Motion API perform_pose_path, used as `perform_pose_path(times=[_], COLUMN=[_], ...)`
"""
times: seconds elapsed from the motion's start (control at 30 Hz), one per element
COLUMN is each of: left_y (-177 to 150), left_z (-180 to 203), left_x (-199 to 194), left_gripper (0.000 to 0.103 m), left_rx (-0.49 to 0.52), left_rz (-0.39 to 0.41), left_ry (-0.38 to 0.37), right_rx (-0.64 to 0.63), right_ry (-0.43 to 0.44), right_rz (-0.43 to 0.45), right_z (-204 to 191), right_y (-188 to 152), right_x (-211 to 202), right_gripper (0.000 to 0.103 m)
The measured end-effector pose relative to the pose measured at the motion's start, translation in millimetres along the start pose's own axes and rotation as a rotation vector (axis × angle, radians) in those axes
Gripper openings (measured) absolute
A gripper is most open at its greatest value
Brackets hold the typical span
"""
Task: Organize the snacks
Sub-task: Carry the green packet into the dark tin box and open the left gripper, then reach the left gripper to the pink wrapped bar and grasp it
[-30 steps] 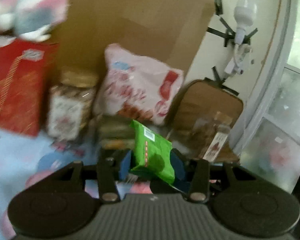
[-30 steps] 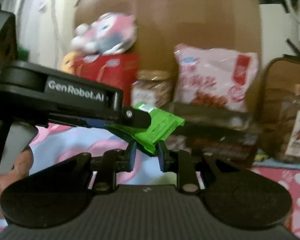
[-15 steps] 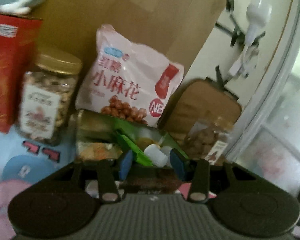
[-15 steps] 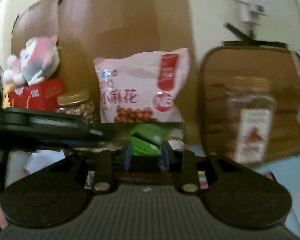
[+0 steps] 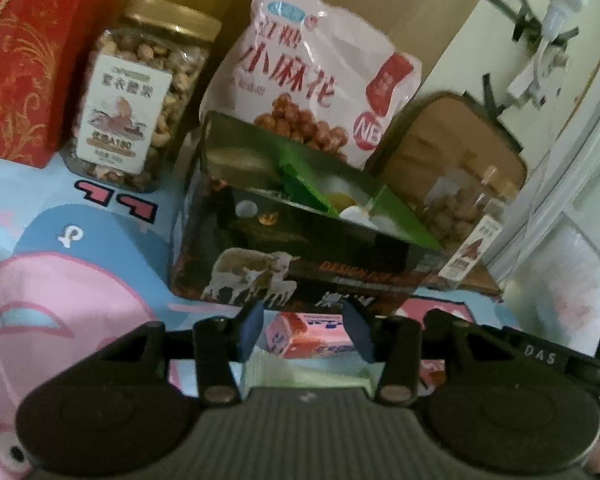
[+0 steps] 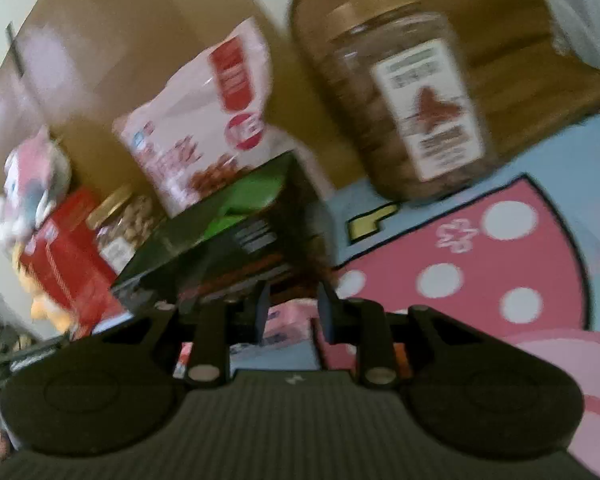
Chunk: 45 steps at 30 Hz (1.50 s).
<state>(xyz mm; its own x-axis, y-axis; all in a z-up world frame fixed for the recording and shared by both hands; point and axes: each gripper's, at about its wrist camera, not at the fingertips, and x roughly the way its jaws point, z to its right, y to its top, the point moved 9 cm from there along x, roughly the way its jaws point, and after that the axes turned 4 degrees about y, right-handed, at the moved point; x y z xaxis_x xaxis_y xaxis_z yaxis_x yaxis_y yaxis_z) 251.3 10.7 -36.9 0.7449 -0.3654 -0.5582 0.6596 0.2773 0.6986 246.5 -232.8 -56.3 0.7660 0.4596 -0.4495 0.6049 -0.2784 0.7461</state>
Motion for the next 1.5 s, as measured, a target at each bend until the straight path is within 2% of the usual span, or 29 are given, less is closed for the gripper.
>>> perform_pose_path(times=[0.1,0.2,0.27,0.33,0.4,0.5,0.57,0.63,0.73,0.83,0.9,1.0,1.13,1.23,1.5], left_y=[-5,-12,-12,-8,-4,-8,-20,-34,-56,-74,-81,-86,-87,-89,-94], left_z=[1,6,7,8,14,16,6,-5,-27,-41,-49,-59,-66,-64,-56], left_x=[14,22,16,-1,-29,-75,-101,-115,-129,-136,-137,-142,-150,-150,-138], left_gripper=[0.044,0.043,0.041,0.04,0.04,0.041,0.042,0.04,0.04,0.04,0.041,0.041,0.048,0.05,0.05], left_rx=[-0.001,0.039,0.03,0.0,0.025,0.078,0.069,0.044,0.001,-0.017,-0.038,-0.084,-0.096,-0.09,-0.06], left_rz=[-0.025,-0.029,-0.031,-0.004,0.052,0.126,0.14,0.125,0.089,0.066,0.05,0.046,0.062,0.056,0.022], left_ry=[0.004,0.019,0.021,0.001,-0.002,0.033,0.053,0.079,0.12,0.142,0.143,0.132,0.115,0.096,0.077], right_rx=[-0.004,0.029,0.017,0.001,-0.013,-0.068,-0.12,-0.152,-0.155,-0.214,-0.254,-0.299,-0.329,-0.361,-0.444], right_ry=[-0.043,-0.018,-0.03,-0.027,-0.007,0.053,0.096,0.138,0.185,0.192,0.201,0.221,0.227,0.195,0.168], right_rz=[-0.033,-0.081,-0.072,-0.06,-0.032,0.016,0.022,-0.001,-0.087,-0.155,-0.197,-0.206,-0.167,-0.121,-0.128], right_z=[0,1,-3,-11,-23,-55,-76,-93,-102,-111,-117,-122,-119,-114,-121], right_y=[-3,-9,-11,-11,-9,-12,-23,-44,-84,-118,-134,-139,-135,-132,-134], right_x=[16,30,30,21,5,-27,-45,-56,-62,-61,-60,-65,-83,-87,-65], right_gripper=[0.031,0.032,0.033,0.03,0.03,0.03,0.03,0.03,0.03,0.03,0.034,0.037,0.038,0.051,0.052])
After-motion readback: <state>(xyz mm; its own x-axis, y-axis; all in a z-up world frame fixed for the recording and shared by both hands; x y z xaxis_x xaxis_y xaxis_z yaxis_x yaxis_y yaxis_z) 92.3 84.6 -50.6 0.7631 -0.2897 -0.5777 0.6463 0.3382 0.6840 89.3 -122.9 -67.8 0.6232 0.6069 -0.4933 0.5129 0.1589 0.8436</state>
